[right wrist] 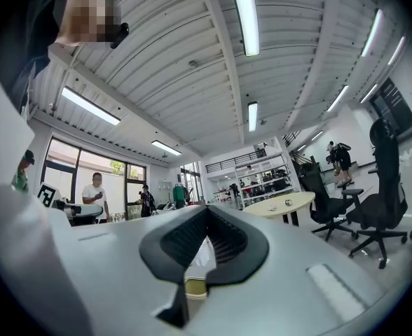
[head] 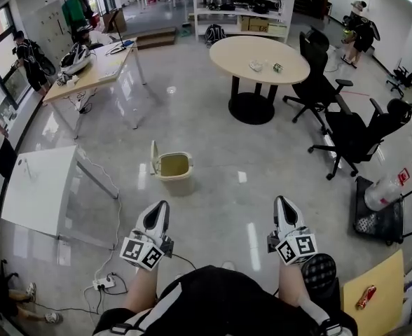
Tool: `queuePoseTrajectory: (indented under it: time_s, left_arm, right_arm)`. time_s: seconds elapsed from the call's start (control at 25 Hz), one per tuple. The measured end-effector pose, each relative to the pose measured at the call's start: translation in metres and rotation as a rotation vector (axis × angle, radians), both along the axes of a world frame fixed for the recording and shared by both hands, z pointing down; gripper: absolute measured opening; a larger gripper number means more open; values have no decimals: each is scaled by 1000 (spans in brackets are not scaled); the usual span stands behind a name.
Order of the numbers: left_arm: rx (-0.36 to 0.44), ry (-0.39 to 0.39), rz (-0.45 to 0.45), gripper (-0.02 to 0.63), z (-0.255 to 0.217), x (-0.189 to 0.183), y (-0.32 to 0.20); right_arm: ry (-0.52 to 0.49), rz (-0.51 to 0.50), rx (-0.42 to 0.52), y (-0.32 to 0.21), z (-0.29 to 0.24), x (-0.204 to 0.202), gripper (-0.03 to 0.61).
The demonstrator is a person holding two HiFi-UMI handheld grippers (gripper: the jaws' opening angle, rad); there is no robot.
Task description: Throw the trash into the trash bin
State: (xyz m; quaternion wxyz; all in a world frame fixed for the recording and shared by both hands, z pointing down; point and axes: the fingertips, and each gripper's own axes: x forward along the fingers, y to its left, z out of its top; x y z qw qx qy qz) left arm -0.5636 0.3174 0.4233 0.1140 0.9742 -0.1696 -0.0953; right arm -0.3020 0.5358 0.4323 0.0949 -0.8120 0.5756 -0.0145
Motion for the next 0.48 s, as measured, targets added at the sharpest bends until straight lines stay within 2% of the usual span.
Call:
queuePoseTrajectory:
  time_s: [0.28, 0.48]
  left_arm:
    - [18, -4, 3, 3, 3, 74, 24]
    - [33, -11, 73, 3, -7, 126, 43]
  right_arm:
    - [57, -24, -12, 26, 0, 51, 3]
    - [17, 19, -11, 42, 5, 88, 3]
